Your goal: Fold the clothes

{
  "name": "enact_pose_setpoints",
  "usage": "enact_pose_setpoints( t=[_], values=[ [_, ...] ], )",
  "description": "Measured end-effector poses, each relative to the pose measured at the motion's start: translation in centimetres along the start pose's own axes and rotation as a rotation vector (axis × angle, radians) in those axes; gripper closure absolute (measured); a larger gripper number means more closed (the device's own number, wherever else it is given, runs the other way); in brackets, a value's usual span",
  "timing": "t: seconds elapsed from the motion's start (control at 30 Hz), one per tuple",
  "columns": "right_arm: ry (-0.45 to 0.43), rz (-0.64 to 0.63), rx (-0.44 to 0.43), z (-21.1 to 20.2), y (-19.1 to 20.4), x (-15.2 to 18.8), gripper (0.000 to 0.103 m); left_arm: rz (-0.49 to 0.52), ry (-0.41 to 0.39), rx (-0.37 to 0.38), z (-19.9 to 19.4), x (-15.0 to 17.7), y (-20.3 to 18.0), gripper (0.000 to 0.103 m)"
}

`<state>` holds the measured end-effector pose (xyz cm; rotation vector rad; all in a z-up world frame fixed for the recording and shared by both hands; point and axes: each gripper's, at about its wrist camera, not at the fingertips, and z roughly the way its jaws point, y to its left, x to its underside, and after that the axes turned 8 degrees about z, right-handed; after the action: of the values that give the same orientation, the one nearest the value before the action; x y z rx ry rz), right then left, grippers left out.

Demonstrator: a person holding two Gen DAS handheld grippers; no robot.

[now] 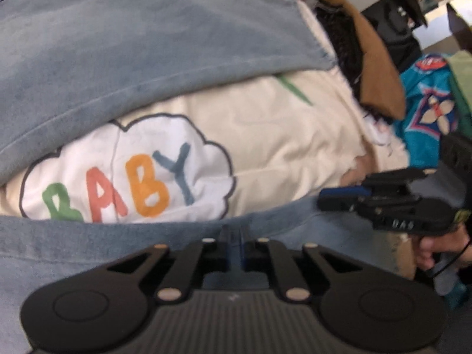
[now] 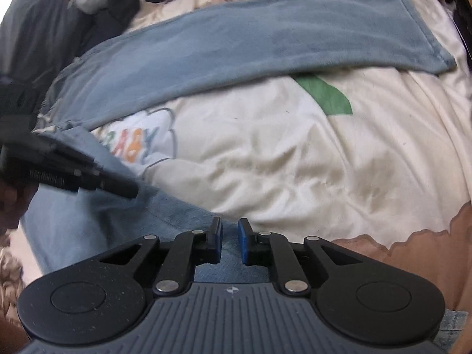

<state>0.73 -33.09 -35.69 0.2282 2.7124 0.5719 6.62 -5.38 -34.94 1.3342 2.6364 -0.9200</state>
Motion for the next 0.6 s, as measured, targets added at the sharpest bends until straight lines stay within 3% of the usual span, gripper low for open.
enact_pose_setpoints(
  t=[0.3,0.43,0.53,0.6],
  values=[
    [0.076,-0.039,-0.053,0.8,1.0,2.4,0.088,0.035,0.097,0.059,1.8,2.0,-1.0,0.091],
    [0.081,-0.044,-0.039,2.3,1.7,2.1,0.084,0.056,0.094,0.041,3.5,1.9,-1.7,0.09],
    [0.062,-0.026,-0.037,3.0,1.8,1.3,0.085,0.078,0.078,0.034,4.5,0.9,-2.4,0.092],
    [0.053,-0.023,-0.033,3.2,1.8,0.9,0.088,0.112,0.069,0.013,4.9,0.3,-2.9,0.099]
  ],
)
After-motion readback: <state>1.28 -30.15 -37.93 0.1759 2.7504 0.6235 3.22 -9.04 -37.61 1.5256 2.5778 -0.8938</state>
